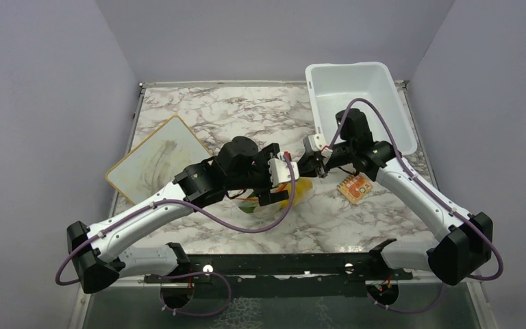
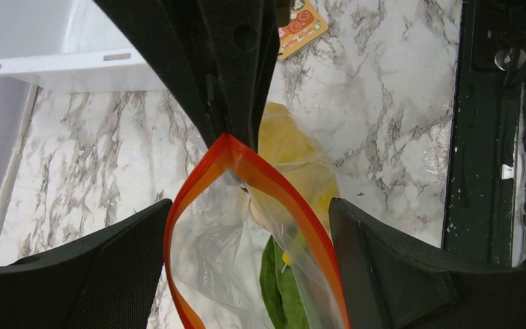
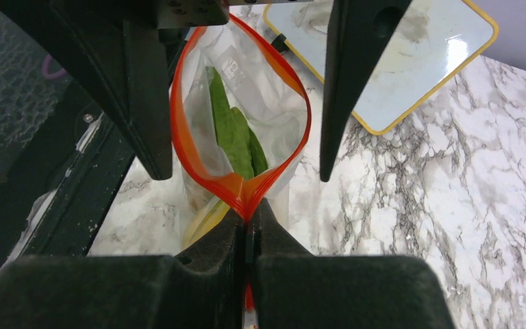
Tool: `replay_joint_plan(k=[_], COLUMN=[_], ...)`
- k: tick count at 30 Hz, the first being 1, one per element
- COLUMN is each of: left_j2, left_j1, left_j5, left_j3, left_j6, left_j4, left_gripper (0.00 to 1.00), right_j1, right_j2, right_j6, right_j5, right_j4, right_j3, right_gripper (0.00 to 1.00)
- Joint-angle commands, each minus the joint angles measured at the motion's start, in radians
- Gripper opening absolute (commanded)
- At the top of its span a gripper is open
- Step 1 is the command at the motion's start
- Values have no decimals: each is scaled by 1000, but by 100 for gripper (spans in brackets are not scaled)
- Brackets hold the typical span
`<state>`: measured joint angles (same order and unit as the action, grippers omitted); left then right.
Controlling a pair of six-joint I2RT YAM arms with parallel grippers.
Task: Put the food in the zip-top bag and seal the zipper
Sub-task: Zip the zipper food storage bag at the center of the board.
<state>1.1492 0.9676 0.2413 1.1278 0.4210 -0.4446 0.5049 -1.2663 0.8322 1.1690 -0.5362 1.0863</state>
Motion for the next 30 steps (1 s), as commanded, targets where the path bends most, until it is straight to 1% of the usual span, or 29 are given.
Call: replay_joint_plan(k=[1,5,7,8,11,12,13,15,16,17,18,20,21,22,25,28,30], left_j2=[-23,-22,-25,-25,-20,-19,-20,-29,-37,-46,-56,-76,-84,-92,-120,-164,-195], left_j1=[-4,-4,-4,-4,-3,-4,-4,-4,-4,-4,-4,-5,-4,-5,-5,-4,-6], left_j5=[77,130,111,95,50,38,27,-1,-20,-34,-46,-59,-60,-59,-40,-17,3], left_j3=[-17,-12,-22,-27,-29,-28,-28,-27,-29,-33,-40,-51,-55,-59,-74,-81,-80], left_j6=[-3,-3,5,14,41,46,47,45,41,39,34,26,17,8,-16,-30,-34], left_j4=[-4,11,32,39,42,41,41,45,49,52,56,58,58,56,57,56,57], left_gripper=[86,88,87,86,75,71,64,37,27,20,16,7,0,0,0,0,0], right_j1=[8,7,7,7,8,7,8,7,7,7,8,7,7,7,7,3,-3], right_j2=[-24,-59,-68,-70,-64,-63,-61,-58,-56,-53,-49,-31,-15,6,94,189,225], right_j6=[-86,-98,-100,-101,-98,-96,-88,-72,-64,-63,-67,-101,-134,-179,-376,-562,-631], right_j5=[51,41,46,51,50,45,42,59,70,88,97,94,82,57,5,-26,-18], right_j4=[74,34,28,29,38,37,29,15,9,8,12,47,81,136,371,622,717], right_j3=[29,65,74,74,66,64,61,59,58,56,52,31,9,-22,-148,-278,-322], right_gripper=[1,1,1,1,1,1,1,1,1,2,6,19,27,36,49,54,54])
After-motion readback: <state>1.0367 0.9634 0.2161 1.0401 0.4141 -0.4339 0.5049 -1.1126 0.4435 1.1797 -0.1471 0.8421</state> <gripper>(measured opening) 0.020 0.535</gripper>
